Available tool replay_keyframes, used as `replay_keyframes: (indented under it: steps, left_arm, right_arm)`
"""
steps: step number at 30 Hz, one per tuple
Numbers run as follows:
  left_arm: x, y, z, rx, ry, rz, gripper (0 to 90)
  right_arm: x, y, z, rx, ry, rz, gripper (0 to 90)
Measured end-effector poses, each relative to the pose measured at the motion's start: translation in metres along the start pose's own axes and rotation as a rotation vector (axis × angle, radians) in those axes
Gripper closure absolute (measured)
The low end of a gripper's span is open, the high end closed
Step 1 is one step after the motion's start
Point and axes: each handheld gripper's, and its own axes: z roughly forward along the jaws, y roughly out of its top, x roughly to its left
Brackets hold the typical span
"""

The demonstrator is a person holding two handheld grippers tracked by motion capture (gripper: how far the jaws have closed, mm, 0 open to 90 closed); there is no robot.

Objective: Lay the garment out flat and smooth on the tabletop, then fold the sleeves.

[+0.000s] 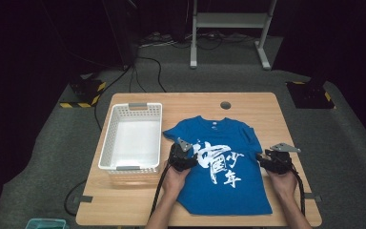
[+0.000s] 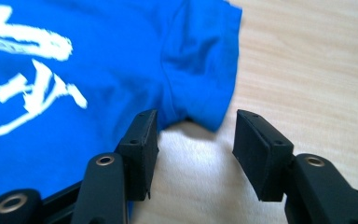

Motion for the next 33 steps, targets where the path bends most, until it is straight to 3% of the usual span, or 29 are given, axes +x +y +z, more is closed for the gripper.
replay_keyframes:
  steps: [17,25,31,33]
  left_arm:
    - [0.0001,0.0000,-0.0001,0.002,0.000,0.001,36.9]
    - [0.0000,0.0000,0.0000,0.001,0.001,0.000,36.2]
    - [-0.0001,-0.0001,0.0002,0.000,0.001,-0.002,35.7]
    - [-0.0002,-0.0001,0.0002,0.002,0.004,-0.005,35.3]
  right_arm:
    - [-0.0015,-0.0008,0.0000,0.019,-0.020,0.013,35.5]
    - [-0.0039,0.0000,-0.0019,0.034,-0.014,0.017,37.2]
    - [-0.0087,-0.0003,-0.0050,0.007,-0.001,0.058,38.6]
    - [-0.0092,0.0008,-0.0059,0.008,-0.002,0.052,38.8]
